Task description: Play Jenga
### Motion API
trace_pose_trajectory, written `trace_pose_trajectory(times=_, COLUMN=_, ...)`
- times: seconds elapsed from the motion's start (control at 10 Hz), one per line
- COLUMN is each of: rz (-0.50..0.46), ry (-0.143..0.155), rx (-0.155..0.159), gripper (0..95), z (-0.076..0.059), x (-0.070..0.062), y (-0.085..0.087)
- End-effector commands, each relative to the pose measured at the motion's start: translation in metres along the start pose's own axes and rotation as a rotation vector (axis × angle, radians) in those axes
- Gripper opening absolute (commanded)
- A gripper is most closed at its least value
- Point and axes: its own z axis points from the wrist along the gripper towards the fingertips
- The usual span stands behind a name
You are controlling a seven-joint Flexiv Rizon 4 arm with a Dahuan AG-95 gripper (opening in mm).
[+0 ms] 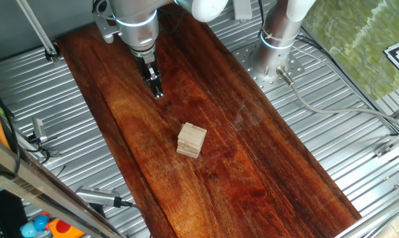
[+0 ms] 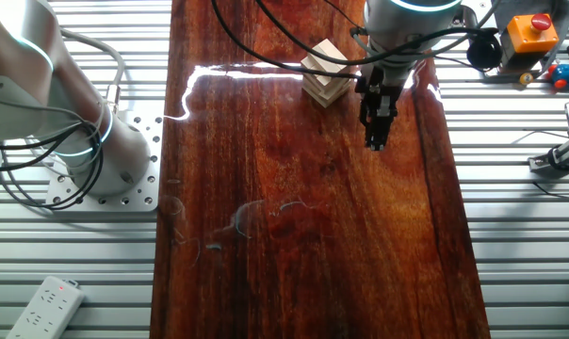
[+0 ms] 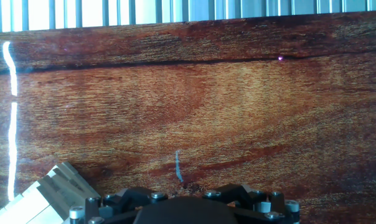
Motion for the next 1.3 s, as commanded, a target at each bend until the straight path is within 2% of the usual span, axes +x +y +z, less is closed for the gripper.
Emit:
trace_pose_trajectory(times=0.1, rz=-0.161, ry=-0.04, rx=-0.049, gripper=0.0, z=-0.0001, x=0.0, y=0.0)
trace_pose_trajectory(times=1.3, rz=-0.164, ry=-0.039, rx=-0.047, gripper=0.0, z=0.0011, x=-0.002, y=0.0046)
